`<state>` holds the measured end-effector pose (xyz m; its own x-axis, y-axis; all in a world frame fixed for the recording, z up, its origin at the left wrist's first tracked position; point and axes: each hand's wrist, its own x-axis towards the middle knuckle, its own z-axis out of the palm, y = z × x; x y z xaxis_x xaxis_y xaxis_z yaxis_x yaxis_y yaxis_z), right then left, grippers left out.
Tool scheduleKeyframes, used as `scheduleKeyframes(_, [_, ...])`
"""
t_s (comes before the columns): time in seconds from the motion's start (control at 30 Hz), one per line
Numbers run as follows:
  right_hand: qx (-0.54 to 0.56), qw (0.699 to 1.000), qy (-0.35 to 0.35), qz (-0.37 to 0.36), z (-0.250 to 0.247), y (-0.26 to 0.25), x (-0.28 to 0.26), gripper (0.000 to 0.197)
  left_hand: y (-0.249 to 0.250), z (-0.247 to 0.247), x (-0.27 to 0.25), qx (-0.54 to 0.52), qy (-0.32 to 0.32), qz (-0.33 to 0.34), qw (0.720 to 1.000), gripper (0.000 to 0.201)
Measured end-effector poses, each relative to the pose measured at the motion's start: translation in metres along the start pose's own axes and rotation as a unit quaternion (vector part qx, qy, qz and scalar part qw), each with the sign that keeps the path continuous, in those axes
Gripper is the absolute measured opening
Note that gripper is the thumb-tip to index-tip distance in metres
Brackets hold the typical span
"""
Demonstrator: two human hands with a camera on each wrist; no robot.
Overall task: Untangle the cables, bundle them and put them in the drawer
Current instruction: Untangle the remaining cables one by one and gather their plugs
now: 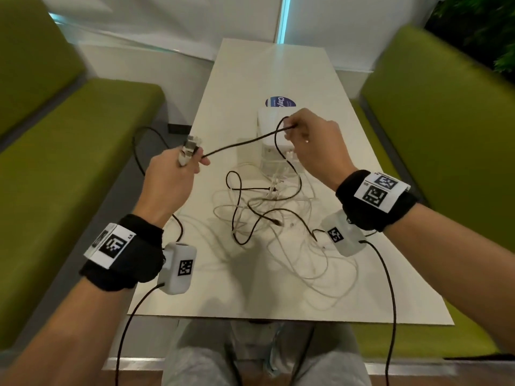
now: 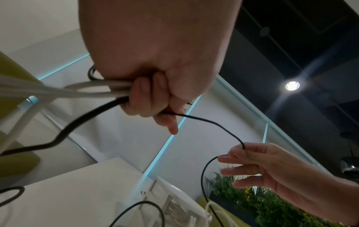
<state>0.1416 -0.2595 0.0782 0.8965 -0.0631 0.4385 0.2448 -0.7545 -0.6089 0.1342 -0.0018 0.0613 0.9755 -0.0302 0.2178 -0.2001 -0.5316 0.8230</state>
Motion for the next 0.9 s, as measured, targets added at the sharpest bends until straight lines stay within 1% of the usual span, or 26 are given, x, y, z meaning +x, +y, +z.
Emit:
scheduleKeyframes(0.07, [-0.004, 1.000, -0.013, -0.020, 0.001, 0.001, -0.004, 0.012, -0.003, 0.003, -0.002, 0.012, -0.019, -0.013, 1.000, 0.035])
scheduleKeyframes(0.17, [-0.028, 0.997, -0.045, -0.050, 0.002, 0.002, -0.012, 0.015, -0.001, 0.007, -0.005, 0.016, -0.006, -0.008, 1.000, 0.033])
scheduleKeyframes(0.27, [-0.090, 0.988, -0.103, -0.078, 0.005, 0.001, -0.019, 0.028, 0.009, 0.010, -0.007, -0.042, 0.025, 0.023, 0.999, 0.032])
scheduleKeyframes(0.33, [-0.108, 0.981, -0.134, -0.093, 0.009, 0.000, -0.022, 0.036, 0.018, 0.016, -0.008, -0.080, 0.013, 0.063, 0.995, 0.029])
scheduleKeyframes(0.37, [-0.107, 0.978, -0.144, -0.103, 0.011, -0.001, -0.023, 0.039, 0.022, 0.021, -0.009, -0.074, -0.006, 0.088, 0.993, 0.027])
scheduleKeyframes(0.43, [-0.098, 0.975, -0.151, -0.132, 0.015, -0.004, -0.024, 0.037, 0.028, 0.035, -0.014, -0.015, -0.052, 0.140, 0.989, 0.027])
scheduleKeyframes(0.47, [-0.095, 0.973, -0.149, -0.146, 0.015, -0.007, -0.025, 0.033, 0.030, 0.041, -0.016, 0.028, -0.070, 0.161, 0.984, 0.027])
scheduleKeyframes(0.53, [-0.099, 0.971, -0.151, -0.155, 0.014, -0.008, -0.026, 0.024, 0.031, 0.050, -0.020, 0.122, -0.093, 0.175, 0.973, 0.024])
scheduleKeyframes(0.57, [-0.107, 0.970, -0.157, -0.150, 0.012, -0.007, -0.026, 0.024, 0.031, 0.052, -0.020, 0.159, -0.097, 0.175, 0.967, 0.022])
scheduleKeyframes(0.63, [-0.124, 0.967, -0.174, -0.140, 0.010, -0.009, -0.029, 0.031, 0.030, 0.049, -0.019, 0.182, -0.079, 0.181, 0.963, 0.021])
scheduleKeyframes(0.67, [-0.127, 0.966, -0.182, -0.135, 0.010, -0.009, -0.030, 0.032, 0.030, 0.047, -0.018, 0.176, -0.061, 0.182, 0.966, 0.021])
scheduleKeyframes(0.73, [-0.126, 0.965, -0.198, -0.119, 0.011, -0.010, -0.030, 0.026, 0.032, 0.043, -0.019, 0.137, -0.021, 0.171, 0.975, 0.022])
scheduleKeyframes(0.77, [-0.124, 0.964, -0.210, -0.104, 0.013, -0.010, -0.029, 0.023, 0.032, 0.040, -0.019, 0.096, -0.003, 0.156, 0.983, 0.023])
scheduleKeyframes(0.83, [-0.102, 0.965, -0.237, -0.057, 0.014, -0.008, -0.029, 0.024, 0.029, 0.033, -0.015, -0.002, 0.037, 0.113, 0.993, 0.024])
scheduleKeyframes(0.9, [-0.052, 0.968, -0.246, -0.013, 0.016, -0.005, -0.031, 0.028, 0.026, 0.027, -0.012, -0.070, 0.070, 0.087, 0.991, 0.024])
